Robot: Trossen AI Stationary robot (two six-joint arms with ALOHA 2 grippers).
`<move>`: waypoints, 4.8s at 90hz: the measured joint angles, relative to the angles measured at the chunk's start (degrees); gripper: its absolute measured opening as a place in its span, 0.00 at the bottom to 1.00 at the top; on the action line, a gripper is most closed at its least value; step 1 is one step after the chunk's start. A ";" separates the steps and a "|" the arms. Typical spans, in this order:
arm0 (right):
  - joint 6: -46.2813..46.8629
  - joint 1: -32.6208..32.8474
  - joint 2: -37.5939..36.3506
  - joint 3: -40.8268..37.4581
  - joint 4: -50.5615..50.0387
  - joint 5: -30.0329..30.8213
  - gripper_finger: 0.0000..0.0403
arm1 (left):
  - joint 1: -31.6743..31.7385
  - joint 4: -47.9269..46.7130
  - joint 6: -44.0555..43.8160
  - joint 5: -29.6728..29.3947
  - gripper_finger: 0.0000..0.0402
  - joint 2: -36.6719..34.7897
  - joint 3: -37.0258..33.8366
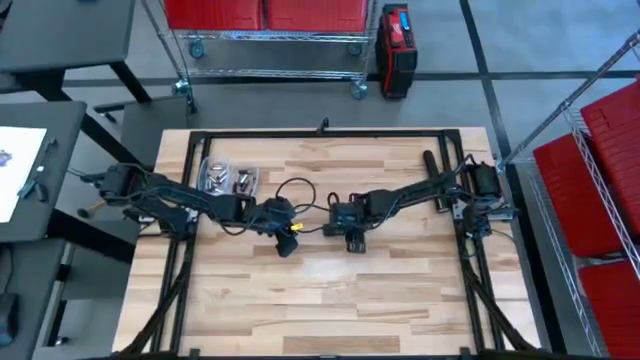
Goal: Insert battery
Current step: Open the remote's battery compartment
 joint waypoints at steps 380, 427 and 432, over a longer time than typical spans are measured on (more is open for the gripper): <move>-9.58 -8.07 -21.37 15.00 -17.26 -16.14 0.23 | 6.82 -10.60 16.77 10.31 0.14 -1.16 30.75; -6.76 -8.11 -17.07 12.43 -17.73 -14.41 0.18 | 9.04 -13.27 2.07 14.39 0.14 5.37 30.77; -6.51 -8.11 -15.69 11.83 -17.64 -14.11 0.21 | 9.20 -13.96 0.16 14.44 0.14 7.13 30.80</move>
